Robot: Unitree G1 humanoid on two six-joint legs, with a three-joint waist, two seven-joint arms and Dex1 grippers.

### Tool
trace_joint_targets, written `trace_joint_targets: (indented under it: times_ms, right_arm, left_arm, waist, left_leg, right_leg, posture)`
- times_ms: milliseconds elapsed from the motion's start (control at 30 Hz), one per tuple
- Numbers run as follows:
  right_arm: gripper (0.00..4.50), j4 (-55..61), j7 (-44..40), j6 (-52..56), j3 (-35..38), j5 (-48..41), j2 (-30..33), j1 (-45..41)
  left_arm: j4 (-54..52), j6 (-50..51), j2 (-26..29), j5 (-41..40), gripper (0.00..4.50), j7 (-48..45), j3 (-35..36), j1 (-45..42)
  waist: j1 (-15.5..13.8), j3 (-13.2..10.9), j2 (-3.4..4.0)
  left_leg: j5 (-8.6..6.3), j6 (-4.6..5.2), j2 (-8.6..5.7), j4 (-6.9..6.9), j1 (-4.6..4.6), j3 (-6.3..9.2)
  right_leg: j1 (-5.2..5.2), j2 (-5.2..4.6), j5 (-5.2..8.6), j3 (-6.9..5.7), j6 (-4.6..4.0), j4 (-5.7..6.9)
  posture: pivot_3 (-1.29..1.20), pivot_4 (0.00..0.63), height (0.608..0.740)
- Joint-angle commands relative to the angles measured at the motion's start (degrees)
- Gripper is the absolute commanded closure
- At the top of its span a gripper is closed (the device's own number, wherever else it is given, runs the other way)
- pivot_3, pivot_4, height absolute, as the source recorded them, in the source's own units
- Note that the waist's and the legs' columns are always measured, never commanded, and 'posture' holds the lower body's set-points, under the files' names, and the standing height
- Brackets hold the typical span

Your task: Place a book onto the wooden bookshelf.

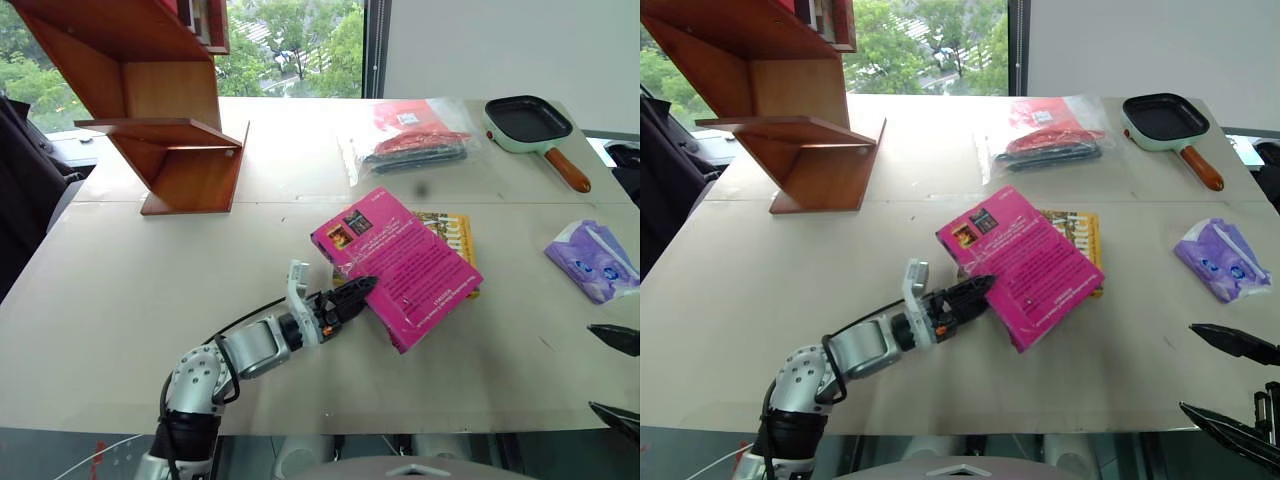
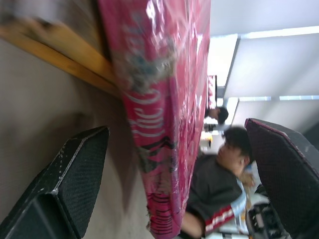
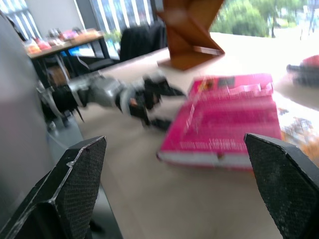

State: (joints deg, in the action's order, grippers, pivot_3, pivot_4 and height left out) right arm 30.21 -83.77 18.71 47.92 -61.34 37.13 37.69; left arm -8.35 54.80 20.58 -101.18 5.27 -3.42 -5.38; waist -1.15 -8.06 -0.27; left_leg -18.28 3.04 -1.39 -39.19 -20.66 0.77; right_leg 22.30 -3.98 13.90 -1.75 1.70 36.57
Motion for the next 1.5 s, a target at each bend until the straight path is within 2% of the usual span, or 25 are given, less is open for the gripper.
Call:
trace_joint_targets:
  times_ms: [33, 267, 433, 533, 633, 667, 733, 767, 833, 900, 1067, 1100, 1167, 1233, 1300, 1333, 1400, 1433, 1500]
  right_arm:
    - [0.11, 3.66, 1.40, 1.21, 2.22, -2.83, 1.12, 1.00]
    - [0.11, 4.29, 2.14, 1.40, 2.28, -1.91, 2.36, 1.95]
    - [0.11, 3.29, 2.23, 0.54, 0.75, -0.23, 2.82, 0.70]
    - [0.11, 2.50, 2.65, 0.23, 0.07, 0.77, 3.02, -1.00]
    - [0.00, 2.21, 2.78, 0.21, -0.20, 1.24, 2.93, -1.87]
    - [0.00, 2.11, 2.77, 0.23, -0.28, 1.41, 2.88, -2.10]
    - [0.00, 1.70, 2.46, 0.03, -0.40, 1.89, 2.70, -2.34]
    - [0.00, 1.49, 2.34, -0.05, -0.50, 2.15, 2.64, -2.42]
    - [0.00, 1.17, 2.26, -0.18, -0.87, 2.54, 2.54, -2.69]
    - [0.00, 0.96, 2.38, -0.14, -1.30, 2.74, 2.52, -3.05]
    - [0.00, -0.09, 3.53, 0.51, -2.02, 2.61, 3.26, -4.84]
    - [0.00, -0.40, 3.93, 0.70, -2.12, 2.64, 3.52, -5.47]
    - [0.00, -2.16, 6.47, 1.64, -2.89, 3.31, 5.33, -8.85]
    - [0.00, -4.52, 9.00, 3.14, -3.94, 4.20, 7.72, -12.44]
    - [0.00, -7.86, 12.07, 3.86, -6.26, 5.84, 9.69, -17.68]
    - [0.00, -9.65, 13.49, 4.57, -7.77, 6.00, 10.38, -20.84]
    - [0.00, -12.37, 14.53, 5.29, -10.19, 6.83, 11.19, -25.44]
    - [0.00, -14.69, 14.06, 4.94, -12.43, 8.46, 12.10, -28.68]
    - [0.00, -18.36, 13.37, 3.65, -15.65, 11.34, 13.12, -33.78]
  left_arm:
    - [1.79, 2.50, -0.54, 0.40, 0.00, -1.31, -0.78, -1.18]
    - [4.91, 3.12, -3.28, 2.46, 0.00, -1.23, 0.12, -3.07]
    - [7.16, 3.84, -6.52, -1.32, 0.00, 1.23, 0.53, -4.96]
    - [8.64, 4.94, -7.83, 0.22, 0.00, 1.51, 0.00, -6.47]
    - [10.36, 3.45, -9.54, 0.37, 0.84, 3.53, 1.63, -6.84]
    - [10.71, 2.85, -10.13, 0.24, 1.35, 3.93, 2.46, -6.85]
    - [10.41, 2.25, -10.72, -0.26, 2.00, 4.11, 3.61, -6.55]
    - [10.11, 1.90, -11.14, -0.37, 2.63, 4.21, 4.29, -6.33]
    - [9.36, 1.40, -11.70, -0.42, 3.61, 4.30, 5.41, -5.91]
    - [7.49, 0.55, -11.91, 0.03, 4.22, 2.58, 6.64, -5.51]
    - [-1.91, 0.95, -9.33, -0.66, 4.29, -4.42, 9.23, -4.71]
    - [-4.08, 1.40, -7.85, 0.64, 4.29, -6.62, 9.37, -4.60]
    - [-13.57, 0.08, -1.54, 6.01, 4.29, -14.73, 13.10, -4.95]
    - [-19.50, -3.65, 6.09, 11.46, 4.29, -18.80, 19.13, -6.90]
    - [-20.71, -6.43, 16.03, 19.46, 4.29, -22.30, 24.11, -10.97]
    - [-20.85, -8.07, 21.85, 25.39, 4.29, -26.35, 23.99, -14.22]
    - [-20.54, -11.36, 29.61, 35.03, 4.29, -32.94, 21.36, -18.82]
    - [-20.41, -15.50, 34.78, 44.02, 4.29, -36.80, 16.95, -22.27]
    - [-19.37, -24.07, 41.61, 59.55, 4.29, -41.79, 9.89, -27.11]
  waist:
    - [-0.07, 0.00, 0.01]
    - [-1.26, 0.01, 0.01]
    - [-1.36, 0.02, 0.02]
    - [-1.36, 0.01, 0.00]
    - [-1.35, 0.01, 0.01]
    - [-1.35, 0.01, 0.01]
    - [-1.37, 0.01, 0.02]
    - [-1.35, 0.01, 0.01]
    - [-1.28, 0.01, 0.01]
    - [-1.19, 0.01, 0.00]
    - [-0.99, -0.10, -0.10]
    - [-1.05, -0.11, -0.10]
    - [-0.95, -0.25, -0.21]
    - [-0.86, -0.31, -0.26]
    - [-0.94, -0.40, -0.28]
    - [-1.00, -0.41, -0.23]
    - [-1.09, -0.65, -0.42]
    - [-1.25, -0.66, -0.38]
    - [-1.25, -0.69, -0.35]
  left_leg:
    - [0.00, 0.00, 0.00, 0.01, -0.01, 0.01]
    - [0.00, 0.00, 0.00, 0.00, -0.06, 0.01]
    - [0.00, 0.00, 0.00, 0.01, -0.07, 0.01]
    - [-0.01, 0.00, 0.00, 0.01, -0.08, 0.01]
    - [0.00, -0.01, -0.01, 0.01, -0.09, 0.01]
    - [0.00, -0.01, 0.00, 0.01, -0.08, 0.01]
    - [0.01, -0.01, 0.00, 0.02, -0.09, 0.01]
    - [0.01, -0.01, 0.00, 0.02, -0.09, 0.02]
    - [0.01, -0.01, 0.00, 0.02, -0.09, 0.01]
    - [0.01, -0.02, 0.01, 0.02, -0.08, 0.01]
    - [0.01, -0.03, 0.03, 0.04, -0.15, 0.01]
    - [0.01, -0.03, 0.02, 0.04, -0.17, 0.01]
    - [0.01, -0.04, 0.02, 0.05, -0.27, 0.01]
    - [0.03, -0.06, 0.03, 0.05, -0.41, -0.01]
    - [0.03, -0.07, 0.02, 0.05, -0.38, -0.01]
    - [0.06, -0.11, 0.02, 0.07, -0.41, 0.00]
    - [0.07, -0.14, 0.00, 0.09, -0.37, -0.01]
    - [0.08, -0.15, 0.00, 0.10, -0.45, 0.03]
    - [0.08, -0.13, -0.10, 0.11, -0.46, 0.05]
  right_leg:
    - [0.01, 0.00, 0.00, 0.00, 0.00, -0.01]
    - [0.00, -0.05, 0.01, -0.01, -0.01, -0.11]
    - [0.00, -0.06, 0.01, -0.01, -0.01, -0.13]
    - [0.00, -0.07, 0.00, -0.01, 0.00, -0.14]
    - [0.00, -0.06, 0.00, -0.02, 0.00, -0.15]
    - [0.00, -0.05, -0.01, -0.02, 0.02, -0.16]
    - [0.00, -0.05, -0.05, -0.02, 0.09, -0.17]
    - [-0.01, -0.06, -0.05, -0.02, 0.09, -0.17]
    - [-0.01, -0.05, -0.03, -0.02, 0.06, -0.19]
    - [-0.01, -0.05, -0.03, -0.02, 0.06, -0.18]
    - [0.05, -0.03, -0.04, -0.02, 0.07, -0.20]
    - [0.07, -0.03, -0.03, -0.02, 0.06, -0.22]
    - [0.13, -0.03, -0.03, -0.02, 0.05, -0.25]
    - [0.30, 0.03, 0.00, -0.01, -0.02, -0.25]
    - [0.28, 0.02, 0.00, -0.02, -0.02, -0.26]
    - [0.29, 0.06, 0.00, -0.02, -0.03, -0.29]
    - [0.27, 0.13, 0.00, -0.04, -0.03, -0.30]
    - [0.27, 0.18, 0.00, -0.08, -0.03, -0.43]
    - [0.20, 0.21, 0.00, -0.12, -0.03, -0.57]
  posture:
    - [0.00, 0.150, 0.740]
    - [0.00, 0.150, 0.740]
    - [0.00, 0.150, 0.740]
    - [0.00, 0.150, 0.740]
    - [0.00, 0.150, 0.740]
    - [0.00, 0.150, 0.740]
    - [0.00, 0.150, 0.740]
    - [0.00, 0.150, 0.740]
    - [0.00, 0.150, 0.740]
    - [0.00, 0.150, 0.740]
    - [0.00, 0.150, 0.740]
    - [0.00, 0.150, 0.740]
    - [0.00, 0.150, 0.740]
    - [0.00, 0.150, 0.740]
    - [0.00, 0.150, 0.740]
    - [0.00, 0.150, 0.740]
    - [0.00, 0.150, 0.740]
    - [0.00, 0.150, 0.740]
    - [0.00, 0.150, 0.740]
